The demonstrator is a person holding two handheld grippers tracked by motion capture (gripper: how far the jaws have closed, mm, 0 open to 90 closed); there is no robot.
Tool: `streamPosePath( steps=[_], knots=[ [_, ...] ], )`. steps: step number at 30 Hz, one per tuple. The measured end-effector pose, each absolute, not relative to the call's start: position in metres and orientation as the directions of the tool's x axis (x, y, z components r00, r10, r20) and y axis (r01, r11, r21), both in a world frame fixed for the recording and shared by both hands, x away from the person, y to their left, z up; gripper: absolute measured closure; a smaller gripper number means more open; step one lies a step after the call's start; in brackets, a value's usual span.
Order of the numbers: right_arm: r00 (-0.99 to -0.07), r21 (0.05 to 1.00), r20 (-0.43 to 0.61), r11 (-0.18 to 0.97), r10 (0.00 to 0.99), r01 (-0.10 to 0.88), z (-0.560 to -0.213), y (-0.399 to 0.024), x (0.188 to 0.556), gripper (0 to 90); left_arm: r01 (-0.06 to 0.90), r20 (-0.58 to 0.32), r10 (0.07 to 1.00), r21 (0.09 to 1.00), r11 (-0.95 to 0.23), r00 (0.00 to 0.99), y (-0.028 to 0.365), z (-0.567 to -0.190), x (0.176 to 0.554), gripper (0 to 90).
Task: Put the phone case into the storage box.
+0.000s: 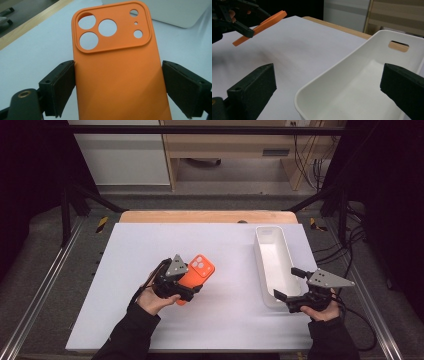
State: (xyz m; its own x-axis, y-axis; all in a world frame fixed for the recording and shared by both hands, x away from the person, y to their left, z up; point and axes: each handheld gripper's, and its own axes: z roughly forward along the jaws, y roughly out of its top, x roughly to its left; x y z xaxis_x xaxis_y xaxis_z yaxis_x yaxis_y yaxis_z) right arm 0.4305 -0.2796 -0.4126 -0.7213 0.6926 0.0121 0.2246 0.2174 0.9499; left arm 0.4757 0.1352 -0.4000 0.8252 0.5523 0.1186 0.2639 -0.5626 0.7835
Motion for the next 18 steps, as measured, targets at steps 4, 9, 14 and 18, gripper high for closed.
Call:
streamPosePath(
  steps=[4,9,14,18],
  knots=[
    [-0.73,0.946,-0.002,0.238,0.683,0.22,-0.412,-0.275,0.43,0.7,0.251,0.128,0.534,0.776,-0.579,0.836,0.131,-0.402,0.473,13.0],
    [-0.739,0.942,-0.01,0.254,0.673,0.219,-0.411,-0.271,0.43,0.8,0.235,0.138,0.516,0.771,-0.591,0.846,0.127,-0.402,0.471,13.0],
    [-0.75,0.94,-0.019,0.267,0.661,0.212,-0.41,-0.266,0.429,0.9,0.216,0.149,0.497,0.768,-0.603,0.855,0.124,-0.401,0.468,13.1],
    [-0.761,0.936,-0.032,0.286,0.648,0.205,-0.409,-0.262,0.429,1.0,0.201,0.157,0.481,0.767,-0.61,0.863,0.12,-0.401,0.466,13.1]
  ],
)
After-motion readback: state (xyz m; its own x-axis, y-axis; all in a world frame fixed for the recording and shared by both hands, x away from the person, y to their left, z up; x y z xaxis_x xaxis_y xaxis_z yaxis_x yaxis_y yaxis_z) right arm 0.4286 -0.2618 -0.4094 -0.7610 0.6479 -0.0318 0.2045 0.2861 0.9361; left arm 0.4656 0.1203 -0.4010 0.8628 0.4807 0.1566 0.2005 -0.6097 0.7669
